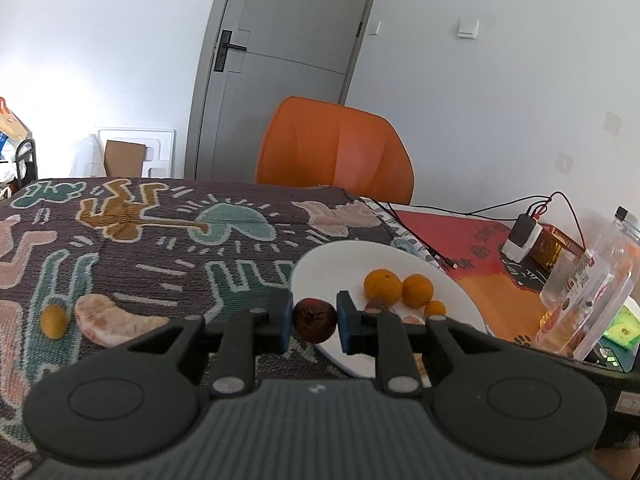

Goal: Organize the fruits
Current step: 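Carry the plum and yellow-green fruit onto the white plate and release both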

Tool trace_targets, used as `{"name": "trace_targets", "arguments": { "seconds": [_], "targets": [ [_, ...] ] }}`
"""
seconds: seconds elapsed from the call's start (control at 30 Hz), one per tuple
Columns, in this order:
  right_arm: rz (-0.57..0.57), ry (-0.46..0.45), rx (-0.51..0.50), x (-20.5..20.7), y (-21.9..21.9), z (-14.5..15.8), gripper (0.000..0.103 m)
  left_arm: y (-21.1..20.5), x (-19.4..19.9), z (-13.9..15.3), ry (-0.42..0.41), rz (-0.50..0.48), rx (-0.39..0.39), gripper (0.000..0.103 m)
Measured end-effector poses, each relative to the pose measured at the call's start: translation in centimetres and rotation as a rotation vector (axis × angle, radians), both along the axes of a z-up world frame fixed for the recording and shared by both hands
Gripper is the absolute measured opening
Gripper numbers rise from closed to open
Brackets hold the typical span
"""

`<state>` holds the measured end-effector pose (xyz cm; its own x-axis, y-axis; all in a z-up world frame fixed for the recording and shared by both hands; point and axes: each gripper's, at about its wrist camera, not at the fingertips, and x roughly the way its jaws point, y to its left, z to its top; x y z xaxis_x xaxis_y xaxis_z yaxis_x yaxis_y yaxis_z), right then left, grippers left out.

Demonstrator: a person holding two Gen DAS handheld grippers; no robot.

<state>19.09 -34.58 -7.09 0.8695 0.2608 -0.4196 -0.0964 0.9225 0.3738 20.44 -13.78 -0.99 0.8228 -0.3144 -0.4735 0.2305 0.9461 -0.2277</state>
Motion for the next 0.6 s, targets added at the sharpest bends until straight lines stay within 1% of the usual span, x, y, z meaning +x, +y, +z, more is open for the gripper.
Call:
{"name": "trace_targets", "arguments": {
  "seconds": [0.07, 0.17, 0.33, 0.6],
  "targets": [
    [-0.010, -0.002, -0.002, 0.2, -0.3, 0.0, 0.026, -0.4, 0.2, -0.1, 0.003, -0.006, 0.003, 0.021],
    [-0.026, -0.008, -0.010, 0.2, -0.6, 0.0, 0.033, -1.0, 0.6, -0.3, 0.005, -0.016, 0.010, 0.021],
    [-0.012, -0.018, -0.003, -0.6, -0.8, 0.2, 0.033, -1.8, 1.4, -0.5, 0.008, -0.029, 0.013, 0.021],
    [0.005, -0.004, 0.009, -1.3, -0.4, 0.0, 0.033, -2.9, 1.9, -0.2, -0.008, -0.039, 0.026, 0.022]
  ]
}}
